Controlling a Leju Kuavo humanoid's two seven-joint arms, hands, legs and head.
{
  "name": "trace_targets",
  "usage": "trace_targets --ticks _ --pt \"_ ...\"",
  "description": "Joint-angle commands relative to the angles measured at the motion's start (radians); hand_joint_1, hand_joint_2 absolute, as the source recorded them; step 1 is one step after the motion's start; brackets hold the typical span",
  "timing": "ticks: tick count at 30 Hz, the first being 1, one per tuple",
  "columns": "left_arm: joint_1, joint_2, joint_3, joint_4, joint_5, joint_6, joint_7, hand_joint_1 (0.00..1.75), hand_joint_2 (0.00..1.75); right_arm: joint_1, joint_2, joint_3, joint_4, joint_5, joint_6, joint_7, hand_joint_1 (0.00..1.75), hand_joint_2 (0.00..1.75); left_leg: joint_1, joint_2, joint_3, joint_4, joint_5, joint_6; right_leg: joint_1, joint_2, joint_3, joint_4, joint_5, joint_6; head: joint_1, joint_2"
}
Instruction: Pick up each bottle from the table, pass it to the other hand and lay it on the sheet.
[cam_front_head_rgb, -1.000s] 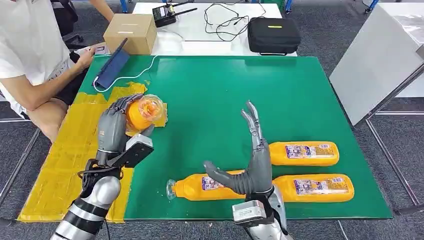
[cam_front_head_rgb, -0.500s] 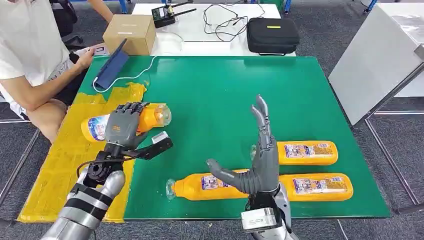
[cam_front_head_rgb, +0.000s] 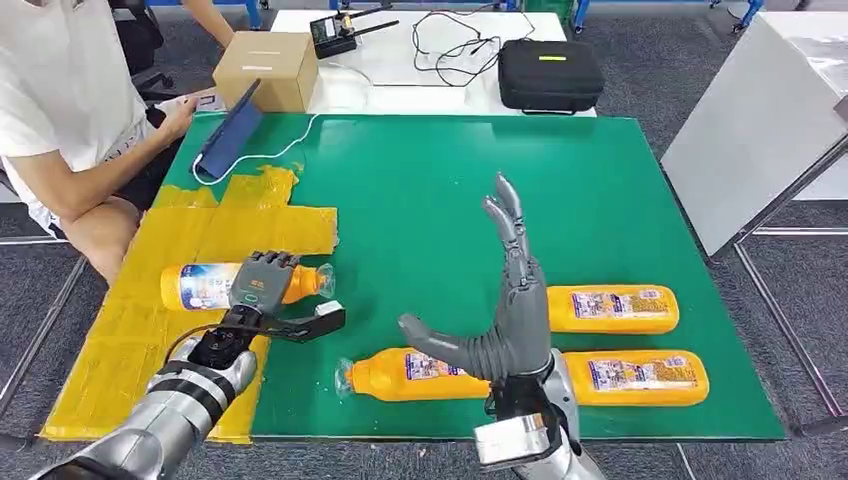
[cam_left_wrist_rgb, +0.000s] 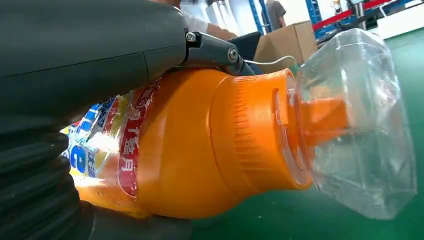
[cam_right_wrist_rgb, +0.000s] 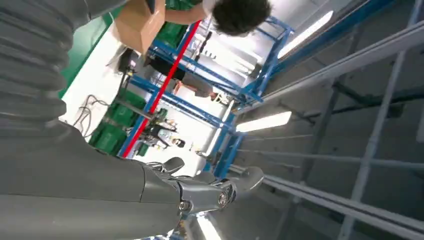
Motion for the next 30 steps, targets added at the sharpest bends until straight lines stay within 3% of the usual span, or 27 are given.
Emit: trace_targets --ticks 1,2,5,10,16,20,26,30 --pt "0.021 -0.007 -0.017 0.212 -0.005 0.022 0.058 0.17 1.75 -0.058 -0.036 0.055 0.084 0.012 0.014 0.022 0.0 1.75 0.0 0.008 0.008 -0.002 -0.001 -0.002 0.0 0.006 0.006 -0.002 0.0 -0.002 0.0 0.0" --pt "0.022 -0.008 -0.011 0.214 -0.005 0.028 0.06 0.0 1.75 -0.059 -0.036 0.056 0.086 0.016 0.014 0.025 0.0 1.75 0.0 0.007 0.01 -0.002 -0.001 -0.002 0.0 0.005 0.008 -0.002 0.0 -0.002 0.0 0.0" --pt "0.036 -0.006 0.024 0.2 0.016 0.078 0.054 0.0 1.75 -0.095 -0.075 0.093 0.134 0.138 0.067 0.115 0.0 1.75 0.0 0.011 0.013 -0.003 -0.001 -0.004 0.001 0.007 0.009 -0.002 0.002 -0.003 0.0 0.0" --pt "0.072 0.0 0.067 0.157 0.036 0.165 0.031 0.0 1.75 -0.148 -0.107 0.14 0.216 0.248 0.154 0.172 0.0 1.75 0.0 0.013 0.015 -0.002 -0.001 -0.003 0.003 0.008 0.011 -0.002 0.004 -0.003 0.0 0.0" --pt "0.103 -0.009 0.11 0.099 0.043 0.276 0.011 0.0 1.75 -0.158 -0.118 0.162 0.241 0.299 0.183 0.203 0.0 1.75 0.002 0.016 0.014 -0.002 -0.002 -0.004 0.003 0.008 0.009 -0.002 0.003 -0.004 0.0 0.0" --pt "0.14 -0.009 0.127 0.039 0.036 0.331 -0.007 0.0 1.75 -0.168 -0.149 0.17 0.266 0.332 0.207 0.222 0.0 1.75 0.002 0.009 0.012 -0.001 -0.001 -0.004 0.003 0.005 0.008 0.0 0.002 -0.004 0.0 0.0" --pt "0.267 -0.037 0.225 -0.234 0.086 0.336 -0.11 0.0 1.75 -0.156 -0.195 0.184 0.315 0.385 0.268 0.262 0.0 1.75 0.002 0.011 0.011 -0.001 -0.002 -0.004 0.003 0.005 0.008 -0.001 0.002 -0.004 0.0 0.0" --pt "0.349 -0.077 0.27 -0.426 0.328 0.317 -0.241 0.0 1.75 -0.133 -0.221 0.206 0.371 0.465 0.282 0.306 0.0 1.75 0.003 0.009 0.009 0.0 -0.002 -0.004 0.003 0.003 0.007 -0.001 0.001 -0.004 0.0 0.0"
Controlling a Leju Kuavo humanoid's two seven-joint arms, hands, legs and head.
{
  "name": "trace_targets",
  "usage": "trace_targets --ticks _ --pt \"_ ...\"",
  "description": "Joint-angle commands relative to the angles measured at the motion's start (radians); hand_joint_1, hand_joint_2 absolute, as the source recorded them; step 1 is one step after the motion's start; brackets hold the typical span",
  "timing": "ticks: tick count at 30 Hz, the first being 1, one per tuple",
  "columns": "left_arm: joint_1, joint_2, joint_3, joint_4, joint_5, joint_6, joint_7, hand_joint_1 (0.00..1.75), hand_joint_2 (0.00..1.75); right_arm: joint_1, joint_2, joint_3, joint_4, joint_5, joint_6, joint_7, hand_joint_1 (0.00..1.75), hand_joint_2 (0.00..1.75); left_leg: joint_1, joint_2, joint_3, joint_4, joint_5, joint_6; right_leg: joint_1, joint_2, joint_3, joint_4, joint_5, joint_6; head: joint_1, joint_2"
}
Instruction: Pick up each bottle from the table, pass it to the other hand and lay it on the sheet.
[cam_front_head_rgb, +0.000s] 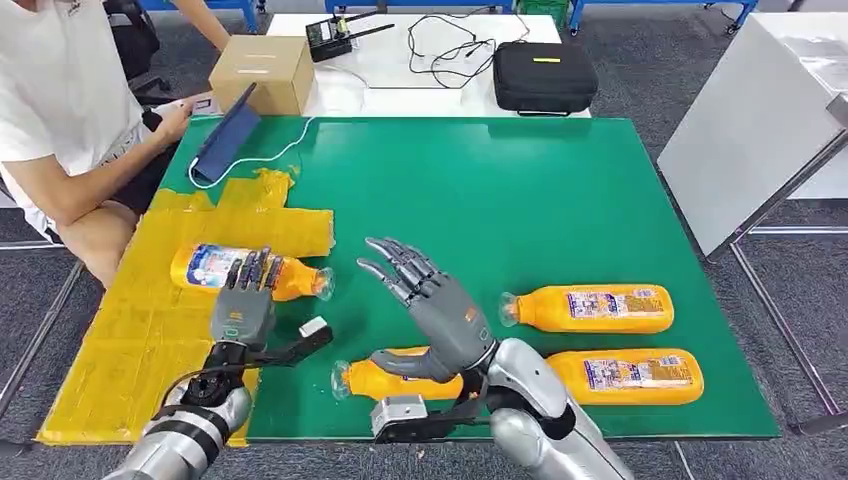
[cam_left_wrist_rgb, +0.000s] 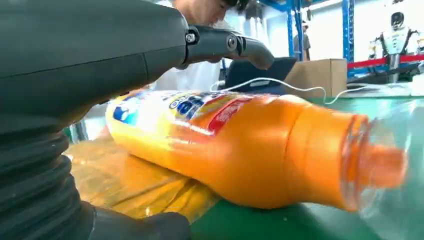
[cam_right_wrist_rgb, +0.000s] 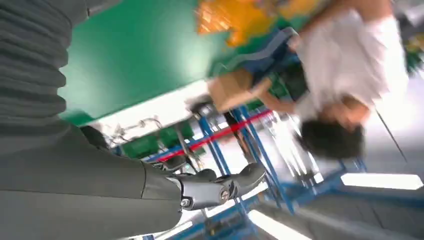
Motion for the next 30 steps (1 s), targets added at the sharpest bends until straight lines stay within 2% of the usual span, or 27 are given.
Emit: trace_targets --ticks 1,3,5,6,10,13,14,17,18,24,30 --pt "0.191 -0.068 0.134 -0.372 0.298 -0.042 -0.163 0.0 1.75 -0.005 -0.087 0.076 0.173 0.107 0.023 0.063 0.0 1.75 0.0 0.002 0.0 -0.001 0.0 0.0 0.001 0.0 0.0 -0.002 0.0 0.0 0.0 0.0" --pt "0.235 -0.09 0.164 -0.492 0.49 -0.114 -0.226 0.0 1.75 0.023 -0.09 0.064 0.203 0.154 0.02 0.109 0.0 1.75 0.001 0.001 -0.001 0.0 -0.001 0.0 0.001 0.0 -0.001 -0.002 0.0 0.0 0.0 0.0" --pt "0.25 -0.094 0.169 -0.538 0.518 -0.147 -0.221 0.0 1.75 0.035 -0.092 0.061 0.218 0.165 0.006 0.109 0.0 1.75 0.001 0.001 -0.004 0.0 -0.001 0.0 0.001 0.0 -0.003 -0.002 0.0 0.001 0.0 0.0" --pt "0.264 -0.107 0.187 -0.58 0.634 -0.22 -0.241 0.0 1.75 0.048 -0.093 0.054 0.227 0.182 0.009 0.125 0.0 1.75 0.001 0.003 -0.003 0.001 -0.002 0.0 0.001 0.001 -0.001 -0.002 -0.002 0.001 0.0 0.0" --pt "0.28 -0.116 0.225 -0.642 0.86 -0.394 -0.264 0.0 1.75 0.066 -0.094 0.048 0.244 0.201 0.017 0.143 0.0 1.75 0.001 0.001 -0.009 0.001 0.0 0.0 0.001 0.0 -0.008 -0.001 0.0 0.0 0.0 0.0" --pt "0.302 -0.119 0.246 -0.692 0.954 -0.463 -0.3 0.0 1.75 0.075 -0.093 0.04 0.262 0.22 0.02 0.161 0.0 1.75 0.001 0.003 -0.008 0.001 -0.002 -0.001 0.001 0.001 -0.007 -0.001 -0.002 0.0 0.0 0.0" --pt "0.312 -0.121 0.251 -0.709 0.984 -0.486 -0.305 0.0 1.75 0.077 -0.093 0.038 0.27 0.227 0.022 0.168 0.0 1.75 0.001 0.001 -0.012 0.001 0.0 0.0 0.001 0.001 -0.01 -0.001 0.0 0.0 0.0 0.0" --pt "0.325 -0.122 0.249 -0.73 0.997 -0.501 -0.304 0.0 1.75 0.079 -0.095 0.034 0.288 0.251 0.023 0.191 0.0 1.75 0.001 0.002 -0.011 0.0 -0.001 0.0 0.001 0.001 -0.01 -0.001 0.0 0.0 0.0 0.0" --pt "0.33 -0.126 0.242 -0.734 1.003 -0.511 -0.302 0.0 1.75 0.073 -0.102 0.035 0.308 0.286 0.038 0.232 0.0 1.75 0.002 0.004 -0.008 0.001 -0.003 -0.001 0.001 0.002 -0.007 -0.001 -0.002 0.0 0.0 0.0" --pt "0.33 -0.13 0.231 -0.722 1.06 -0.555 -0.292 0.0 1.75 0.071 -0.111 0.026 0.34 0.282 0.045 0.234 0.0 1.75 0.001 0.001 -0.011 0.0 0.0 0.0 0.0 0.0 -0.011 -0.001 -0.001 0.001 0.0 0.0" --pt "0.33 -0.129 0.233 -0.712 1.089 -0.569 -0.289 0.0 1.75 0.06 -0.11 0.018 0.373 0.298 0.076 0.291 0.0 1.75 0.0 0.001 -0.011 0.0 0.0 0.0 0.0 0.0 -0.011 -0.001 0.0 0.001 0.0 0.0"
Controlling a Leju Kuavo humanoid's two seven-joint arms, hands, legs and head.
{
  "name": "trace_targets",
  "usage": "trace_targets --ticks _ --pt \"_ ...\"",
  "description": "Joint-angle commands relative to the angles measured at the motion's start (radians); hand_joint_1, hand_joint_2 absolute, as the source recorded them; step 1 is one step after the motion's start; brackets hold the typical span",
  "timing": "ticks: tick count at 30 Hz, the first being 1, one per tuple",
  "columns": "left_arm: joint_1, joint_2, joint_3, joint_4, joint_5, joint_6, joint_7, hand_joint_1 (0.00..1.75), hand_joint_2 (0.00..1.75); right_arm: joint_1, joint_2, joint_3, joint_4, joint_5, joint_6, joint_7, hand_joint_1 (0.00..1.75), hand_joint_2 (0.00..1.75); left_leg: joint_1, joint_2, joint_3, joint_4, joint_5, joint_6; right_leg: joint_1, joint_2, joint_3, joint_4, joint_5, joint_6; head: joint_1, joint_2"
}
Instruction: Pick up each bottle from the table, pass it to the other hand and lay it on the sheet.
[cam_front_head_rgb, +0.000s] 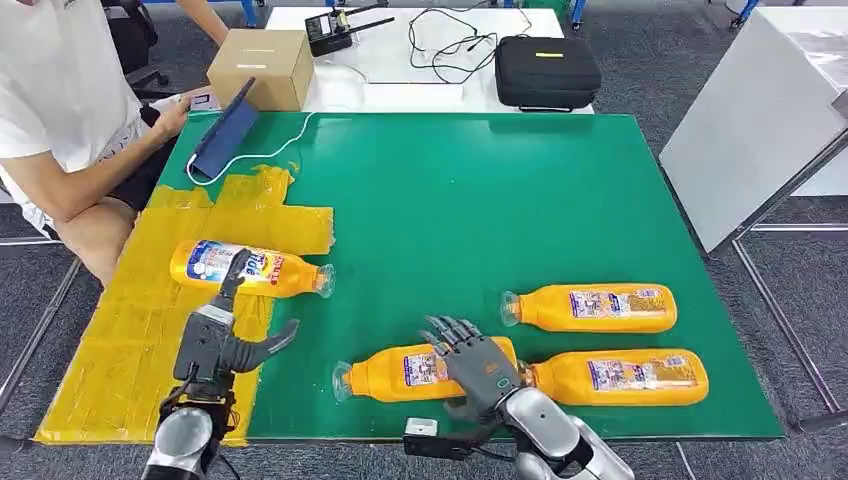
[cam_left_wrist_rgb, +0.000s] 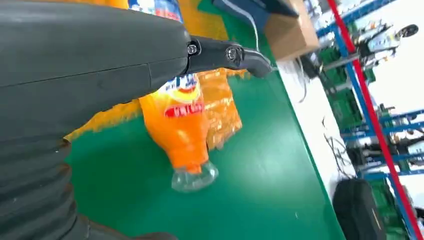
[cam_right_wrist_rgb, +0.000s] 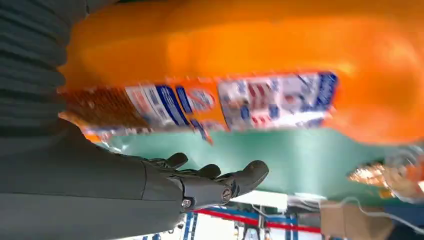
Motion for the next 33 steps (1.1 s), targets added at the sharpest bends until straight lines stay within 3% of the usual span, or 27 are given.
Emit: trace_targets --ticks 1,11,17,19,21,33 --pt "-0.007 -0.017 0.029 0.017 0.02 -0.014 0.006 0.0 1.75 -0.033 -0.006 -0.007 0.119 0.013 0.036 0.049 0.0 1.75 0.001 0.003 0.005 0.0 -0.002 -0.002 0.001 0.001 0.005 -0.001 -0.002 0.0 0.0 0.0" --pt "-0.007 -0.017 0.029 0.017 0.02 -0.014 0.006 0.0 1.75 -0.033 -0.006 -0.007 0.119 0.013 0.036 0.049 0.0 1.75 0.001 0.003 0.004 0.0 -0.001 -0.001 0.001 0.001 0.005 -0.001 -0.001 0.0 0.0 0.0" --pt "-0.009 -0.02 0.005 0.02 0.02 -0.015 0.003 0.0 1.75 -0.068 0.008 -0.014 0.22 0.048 0.05 0.105 0.0 1.75 0.001 0.003 0.005 -0.001 -0.001 -0.001 0.001 0.001 0.005 -0.002 -0.001 0.0 0.0 0.0" --pt "-0.007 -0.023 0.0 0.016 0.018 -0.013 0.002 0.0 1.75 -0.069 0.011 -0.014 0.229 0.058 0.047 0.113 1.47 1.75 0.001 0.001 0.003 -0.001 0.0 -0.001 0.001 0.0 0.004 -0.001 0.0 0.0 0.0 0.0" --pt "-0.005 -0.028 -0.01 0.01 0.008 -0.005 -0.001 0.0 1.75 -0.068 0.014 -0.019 0.237 0.057 0.05 0.114 1.75 1.75 0.001 0.001 0.004 -0.001 0.0 -0.001 0.001 -0.001 0.005 -0.002 -0.001 0.0 0.0 0.0" --pt "0.013 -0.031 -0.055 -0.05 -0.013 0.025 -0.014 0.0 1.75 -0.051 0.035 -0.054 0.216 0.063 0.033 0.11 1.75 1.75 0.001 0.001 0.005 -0.001 0.0 0.0 0.001 -0.001 0.005 -0.002 -0.001 0.0 0.0 0.0"
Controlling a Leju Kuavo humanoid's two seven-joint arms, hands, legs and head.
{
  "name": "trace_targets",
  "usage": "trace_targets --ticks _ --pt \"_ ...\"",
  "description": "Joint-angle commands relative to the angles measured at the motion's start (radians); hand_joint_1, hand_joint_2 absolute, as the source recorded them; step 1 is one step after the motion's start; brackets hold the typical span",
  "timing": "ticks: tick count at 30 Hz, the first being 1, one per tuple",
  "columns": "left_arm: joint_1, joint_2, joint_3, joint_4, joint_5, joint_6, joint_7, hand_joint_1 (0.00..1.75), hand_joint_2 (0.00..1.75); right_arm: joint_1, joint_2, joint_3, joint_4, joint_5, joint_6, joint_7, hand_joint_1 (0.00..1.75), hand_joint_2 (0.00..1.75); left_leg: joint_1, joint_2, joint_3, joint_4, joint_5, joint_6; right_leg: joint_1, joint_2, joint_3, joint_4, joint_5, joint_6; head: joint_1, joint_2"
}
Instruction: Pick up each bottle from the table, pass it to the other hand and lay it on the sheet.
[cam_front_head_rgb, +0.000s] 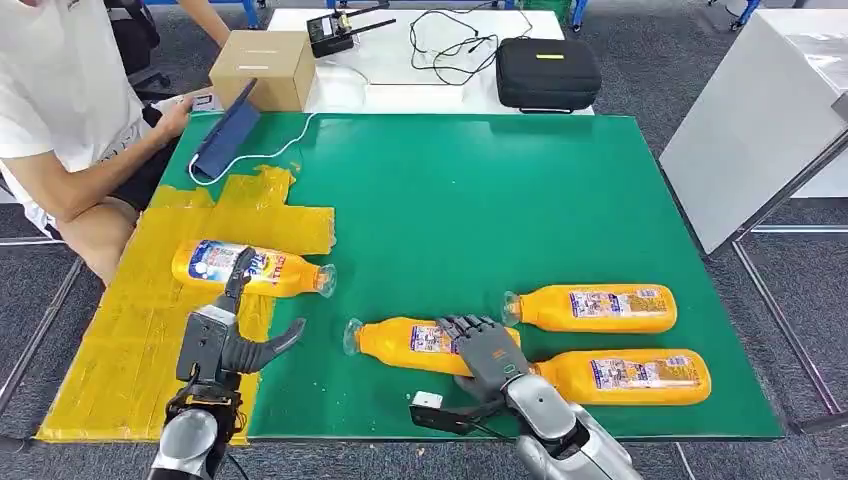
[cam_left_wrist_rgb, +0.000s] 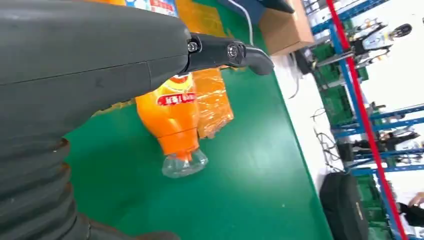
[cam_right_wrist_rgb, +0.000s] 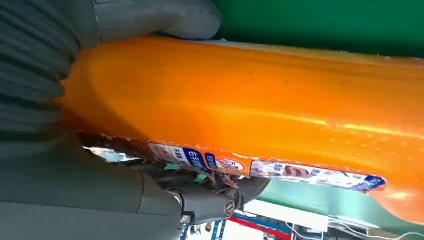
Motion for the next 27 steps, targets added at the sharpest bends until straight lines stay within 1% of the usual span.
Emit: trace_targets --ticks 1,3,5,7,9,12,13,15,16,18,19,20,22,23,24,25,27 --pt "-0.001 -0.007 -0.038 -0.021 -0.005 0.013 -0.003 0.0 1.75 0.011 0.017 -0.033 0.083 0.006 -0.003 0.004 1.75 1.75 0.001 0.002 0.004 0.0 -0.002 -0.001 0.001 -0.001 0.006 -0.002 -0.002 0.0 0.0 0.0" --pt "0.0 -0.009 -0.043 -0.029 -0.005 0.015 -0.003 0.0 1.75 0.017 0.025 -0.044 0.075 0.01 -0.015 0.002 1.75 1.75 0.001 0.001 0.004 0.0 -0.002 -0.002 0.001 -0.001 0.006 -0.001 -0.002 0.0 0.0 0.0" --pt "0.007 -0.011 -0.049 -0.051 -0.006 0.019 -0.003 0.0 1.75 0.035 0.048 -0.082 0.045 -0.002 -0.067 0.0 1.75 1.75 0.0 0.001 0.002 0.0 -0.001 -0.001 0.001 -0.001 0.003 -0.001 -0.001 0.0 0.0 0.0" --pt "0.02 -0.013 -0.055 -0.081 -0.006 0.022 -0.003 0.0 1.75 0.062 0.08 -0.135 -0.013 -0.008 -0.146 0.005 1.75 1.75 0.0 0.001 0.002 0.0 -0.001 -0.001 0.001 -0.001 0.003 0.0 -0.001 0.0 0.0 0.0" --pt "0.031 -0.009 -0.066 -0.106 0.018 -0.002 0.006 0.0 1.75 0.091 0.107 -0.182 -0.08 -0.021 -0.218 -0.012 1.75 1.75 0.001 0.002 0.002 0.001 -0.002 -0.001 0.001 0.0 0.003 0.0 -0.002 0.0 0.0 0.0" --pt "0.036 0.0 -0.091 -0.119 0.053 -0.038 0.015 0.0 1.75 0.131 0.143 -0.25 -0.169 -0.072 -0.321 -0.074 1.75 1.75 0.001 0.003 0.001 0.003 -0.004 -0.002 0.001 0.0 0.002 0.002 -0.003 0.0 0.0 0.0" --pt "0.034 0.003 -0.1 -0.117 0.07 -0.049 0.018 0.0 1.75 0.147 0.162 -0.279 -0.197 -0.113 -0.374 -0.113 1.75 1.75 0.0 0.004 0.0 0.002 -0.003 -0.002 0.001 0.001 0.001 0.002 -0.003 0.0 0.0 0.0" --pt "0.029 -0.002 -0.101 -0.108 0.087 -0.045 0.031 0.0 1.75 0.158 0.17 -0.3 -0.212 -0.12 -0.402 -0.13 1.75 1.75 0.0 0.003 -0.001 0.001 -0.002 -0.002 0.001 0.0 0.0 0.001 -0.002 -0.001 0.0 0.0" --pt "0.022 -0.002 -0.107 -0.096 0.093 -0.043 0.042 0.0 1.75 0.168 0.181 -0.316 -0.23 -0.161 -0.447 -0.166 1.75 1.75 0.0 0.003 0.001 0.001 -0.004 -0.002 0.001 -0.001 0.002 0.001 -0.003 -0.001 0.0 0.0" --pt "0.007 0.004 -0.125 -0.07 0.146 -0.05 0.065 0.0 1.75 0.191 0.207 -0.351 -0.258 -0.228 -0.52 -0.242 1.75 1.75 0.0 0.0 -0.002 0.0 -0.001 -0.001 0.0 -0.002 -0.001 0.0 -0.001 -0.001 0.0 0.0" --pt "0.003 0.007 -0.132 -0.064 0.158 -0.054 0.065 0.0 1.75 0.195 0.214 -0.357 -0.271 -0.255 -0.538 -0.261 1.75 1.75 0.0 0.0 0.0 0.001 -0.002 -0.002 0.001 -0.003 0.002 0.0 -0.002 -0.001 0.0 0.0" --pt "-0.003 0.019 -0.149 -0.054 0.168 -0.052 0.064 0.0 1.75 0.201 0.224 -0.372 -0.285 -0.294 -0.57 -0.301 1.75 1.75 0.0 0.001 -0.001 0.0 -0.002 -0.002 0.0 -0.001 0.0 0.0 -0.002 -0.001 0.0 0.0" --pt "-0.007 0.021 -0.158 -0.043 0.177 -0.047 0.072 0.0 1.75 0.208 0.234 -0.383 -0.315 -0.342 -0.606 -0.338 1.75 1.75 0.0 0.001 -0.003 0.0 -0.001 -0.001 0.0 -0.001 -0.003 0.001 -0.001 0.0 0.0 0.0" --pt "-0.011 0.023 -0.165 -0.033 0.202 -0.055 0.089 0.0 1.75 0.212 0.238 -0.389 -0.326 -0.364 -0.614 -0.355 1.75 1.75 0.0 0.002 -0.001 0.0 -0.002 -0.002 0.0 -0.001 0.0 0.001 -0.002 -0.001 0.0 0.0" --pt "-0.011 0.023 -0.165 -0.033 0.202 -0.055 0.089 0.0 1.75 0.212 0.238 -0.389 -0.326 -0.364 -0.614 -0.355 1.75 1.75 0.0 0.001 -0.002 0.0 -0.001 -0.002 0.0 -0.001 -0.002 0.0 -0.001 0.0 0.0 0.0" --pt "-0.014 0.025 -0.17 -0.027 0.225 -0.069 0.094 0.0 1.75 0.212 0.238 -0.39 -0.333 -0.382 -0.612 -0.366 1.75 1.75 0.0 0.002 0.0 0.0 -0.002 -0.002 0.001 -0.001 0.001 0.0 -0.002 -0.001 0.0 0.0" --pt "-0.019 0.038 -0.189 -0.023 0.276 -0.101 0.099 0.0 1.75 0.206 0.239 -0.382 -0.333 -0.447 -0.592 -0.408 1.75 1.75 0.0 0.001 -0.001 0.0 -0.001 -0.002 0.0 -0.001 -0.001 0.0 -0.001 0.0 0.0 0.0"
